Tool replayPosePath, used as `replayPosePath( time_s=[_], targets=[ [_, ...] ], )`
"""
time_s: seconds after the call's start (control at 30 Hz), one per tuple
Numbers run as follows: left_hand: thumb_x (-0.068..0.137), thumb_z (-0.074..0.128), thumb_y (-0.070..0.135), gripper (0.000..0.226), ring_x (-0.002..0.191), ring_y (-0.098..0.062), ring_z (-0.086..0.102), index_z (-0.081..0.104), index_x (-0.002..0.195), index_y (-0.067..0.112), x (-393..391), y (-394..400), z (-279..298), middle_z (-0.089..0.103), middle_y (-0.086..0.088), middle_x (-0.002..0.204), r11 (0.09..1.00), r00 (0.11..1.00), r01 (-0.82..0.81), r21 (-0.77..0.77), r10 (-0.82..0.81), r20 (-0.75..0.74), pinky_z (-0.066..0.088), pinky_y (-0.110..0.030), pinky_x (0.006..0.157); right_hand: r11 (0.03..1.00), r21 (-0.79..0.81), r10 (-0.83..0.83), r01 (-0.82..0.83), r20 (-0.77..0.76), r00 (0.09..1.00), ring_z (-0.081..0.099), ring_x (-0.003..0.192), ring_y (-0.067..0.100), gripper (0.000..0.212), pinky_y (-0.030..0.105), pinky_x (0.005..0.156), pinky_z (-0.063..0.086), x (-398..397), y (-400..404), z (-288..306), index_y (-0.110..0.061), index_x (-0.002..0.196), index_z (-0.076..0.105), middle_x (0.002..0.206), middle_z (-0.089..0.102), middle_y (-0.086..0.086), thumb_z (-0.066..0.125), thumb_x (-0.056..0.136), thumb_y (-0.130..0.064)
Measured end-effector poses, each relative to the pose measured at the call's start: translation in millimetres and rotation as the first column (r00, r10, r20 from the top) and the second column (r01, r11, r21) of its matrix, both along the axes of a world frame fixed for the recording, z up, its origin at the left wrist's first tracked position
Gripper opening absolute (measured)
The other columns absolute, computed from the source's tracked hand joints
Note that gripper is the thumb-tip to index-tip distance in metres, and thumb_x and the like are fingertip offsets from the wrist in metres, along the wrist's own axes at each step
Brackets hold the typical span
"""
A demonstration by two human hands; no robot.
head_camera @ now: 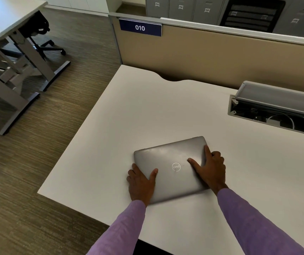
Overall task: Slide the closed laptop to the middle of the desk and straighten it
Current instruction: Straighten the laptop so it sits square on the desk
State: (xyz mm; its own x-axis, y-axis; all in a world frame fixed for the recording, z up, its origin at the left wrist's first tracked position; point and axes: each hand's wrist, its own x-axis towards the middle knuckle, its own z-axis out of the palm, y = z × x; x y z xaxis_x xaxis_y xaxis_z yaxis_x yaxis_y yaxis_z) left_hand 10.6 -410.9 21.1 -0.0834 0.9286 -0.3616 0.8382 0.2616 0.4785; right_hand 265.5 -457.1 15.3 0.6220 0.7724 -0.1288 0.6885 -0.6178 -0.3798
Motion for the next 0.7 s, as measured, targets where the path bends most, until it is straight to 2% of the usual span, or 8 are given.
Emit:
replayPosePath(
  time_s=[0.13,0.3,0.47,0.7],
  targets=[
    [0.082,0.06,0.071,0.092,0.122,-0.036,0.046,0.034,0.141,0.006,-1.1,4.8,0.1,0.046,-0.014,0.131,1.0,1.0,-0.006,-0.01,0.007,0.026,0.047,-0.048,0.097,1.0,0.004,-0.017,0.017,-0.024,1.0,0.05,0.099,0.037,0.097,0.045,0.079,0.048,-1.2,0.2,0.4,-0.025,0.145,0.042,0.108,0.047,0.009,0.06,0.07,-0.083],
    [0.08,0.062,0.072,0.086,0.123,-0.034,0.048,0.038,0.134,0.009,-5.3,4.8,-0.9,0.047,-0.01,0.129,1.0,0.997,-0.019,0.003,0.018,0.074,0.049,-0.047,0.092,0.997,0.037,-0.064,0.068,-0.12,0.991,0.047,0.106,0.034,0.098,0.047,0.089,0.048,-2.4,0.6,-0.2,-0.028,0.147,0.041,0.109,0.044,0.007,0.068,0.068,-0.08],
    [0.082,0.061,0.07,0.085,0.126,-0.03,0.046,0.036,0.137,0.01,-9.1,4.3,-2.0,0.046,-0.008,0.132,0.999,0.992,-0.006,0.038,0.001,0.124,0.05,-0.047,0.092,0.988,0.064,-0.124,0.139,-0.204,0.971,0.045,0.112,0.032,0.1,0.047,0.097,0.045,-7.7,-3.1,2.1,-0.029,0.149,0.04,0.115,0.043,0.006,0.073,0.067,-0.076],
    [0.081,0.06,0.071,0.085,0.123,-0.029,0.05,0.035,0.138,0.014,-10.7,10.5,2.1,0.046,-0.005,0.129,0.997,0.988,0.049,0.057,-0.057,0.143,0.052,-0.046,0.088,0.965,0.124,-0.197,0.231,-0.237,0.951,0.047,0.11,0.031,0.103,0.047,0.095,0.047,-14.0,-14.6,7.5,-0.028,0.15,0.04,0.112,0.042,0.004,0.078,0.064,-0.072]
  ],
)
